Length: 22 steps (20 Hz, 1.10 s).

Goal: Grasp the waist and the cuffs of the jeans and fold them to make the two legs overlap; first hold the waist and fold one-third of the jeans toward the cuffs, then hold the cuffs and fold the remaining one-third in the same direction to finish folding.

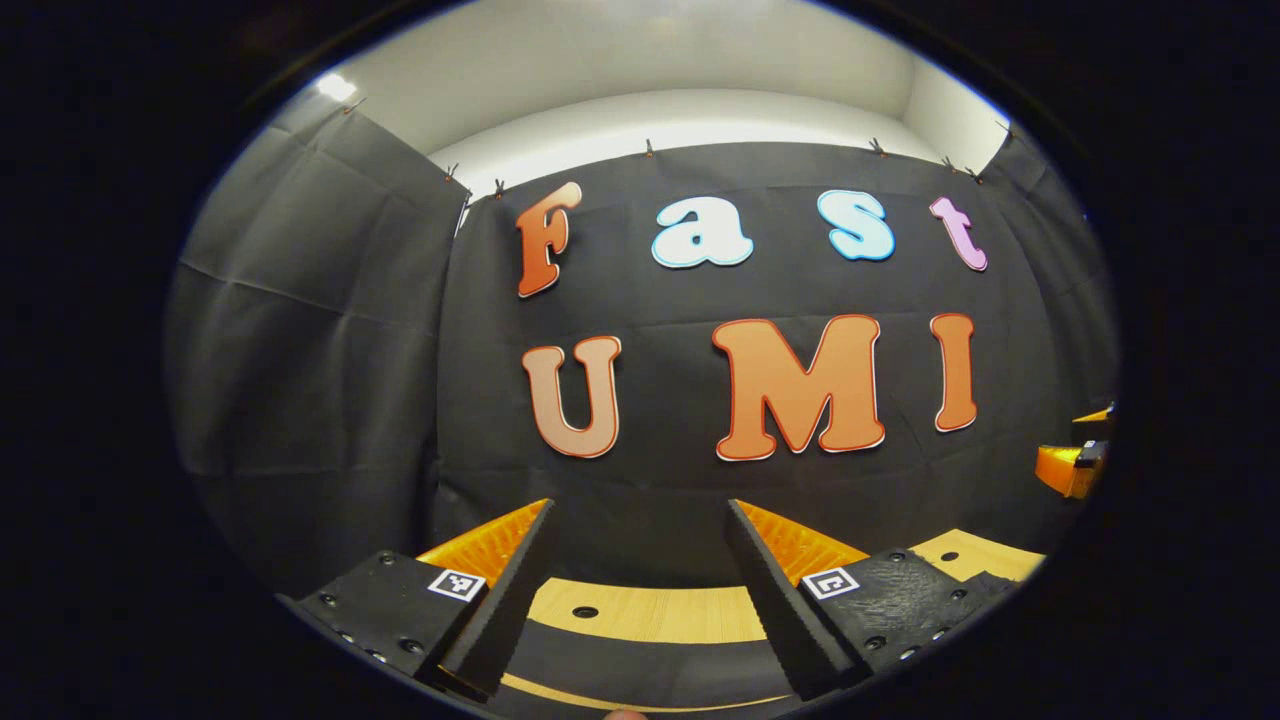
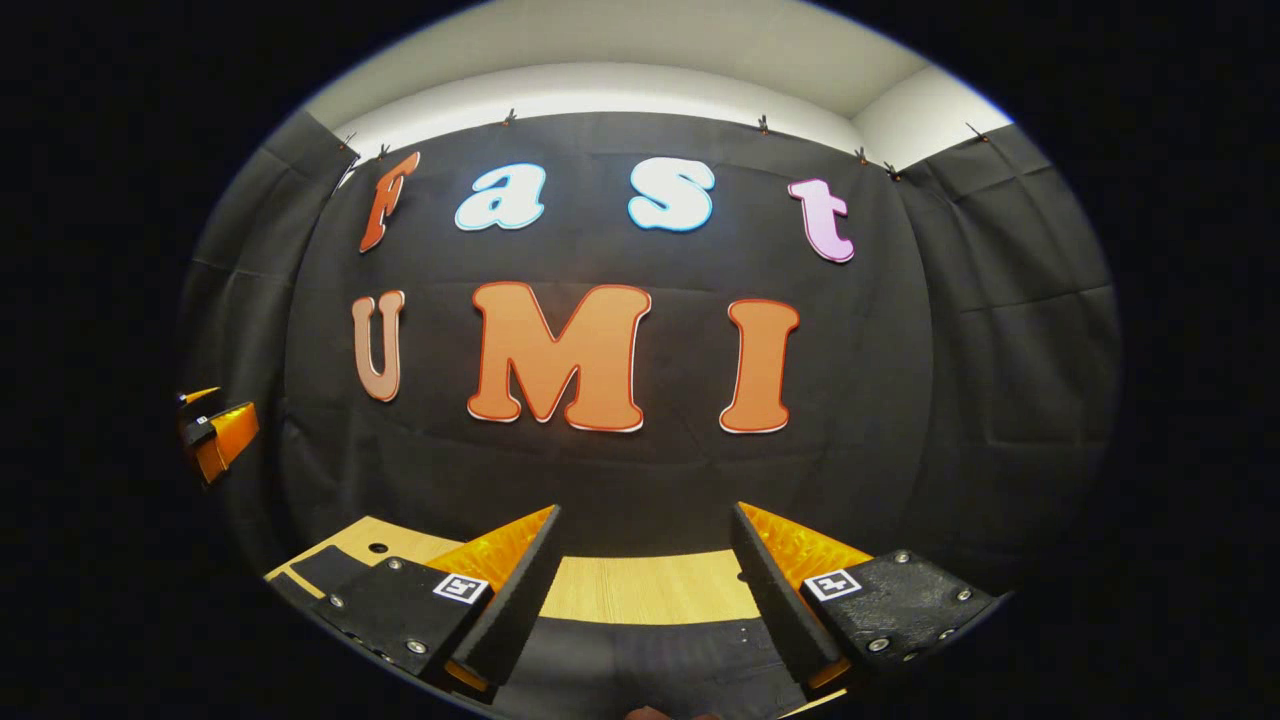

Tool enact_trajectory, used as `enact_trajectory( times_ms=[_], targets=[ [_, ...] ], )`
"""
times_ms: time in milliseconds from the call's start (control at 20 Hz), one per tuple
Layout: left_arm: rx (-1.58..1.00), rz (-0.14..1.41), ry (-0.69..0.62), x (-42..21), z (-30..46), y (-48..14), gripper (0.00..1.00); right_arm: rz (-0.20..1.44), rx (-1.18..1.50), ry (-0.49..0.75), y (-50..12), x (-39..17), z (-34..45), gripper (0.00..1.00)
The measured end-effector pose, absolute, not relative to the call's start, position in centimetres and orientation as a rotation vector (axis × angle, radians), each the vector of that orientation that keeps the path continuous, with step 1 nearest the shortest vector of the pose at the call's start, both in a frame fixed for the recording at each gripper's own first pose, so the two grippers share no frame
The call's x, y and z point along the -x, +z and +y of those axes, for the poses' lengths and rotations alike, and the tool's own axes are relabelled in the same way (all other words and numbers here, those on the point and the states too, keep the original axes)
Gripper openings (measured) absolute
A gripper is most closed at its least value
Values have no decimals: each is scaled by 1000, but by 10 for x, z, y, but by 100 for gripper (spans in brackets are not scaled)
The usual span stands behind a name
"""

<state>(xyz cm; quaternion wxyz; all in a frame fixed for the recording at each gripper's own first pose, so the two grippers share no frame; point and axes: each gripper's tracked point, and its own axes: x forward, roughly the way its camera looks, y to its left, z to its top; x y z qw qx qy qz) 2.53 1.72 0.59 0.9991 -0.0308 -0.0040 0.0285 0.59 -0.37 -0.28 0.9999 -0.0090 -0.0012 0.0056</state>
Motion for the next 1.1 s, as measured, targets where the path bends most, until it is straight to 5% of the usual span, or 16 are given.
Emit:
enact_trajectory(
  times_ms=[450,1100],
  targets=[
    [166,269,175,-16,61,-83,99,229,-127,-87,-77,-2,-70,99],
    [324,1004,405,78,166,-302,99,970,-580,-361,-346,51,-174,98]
  ],
)
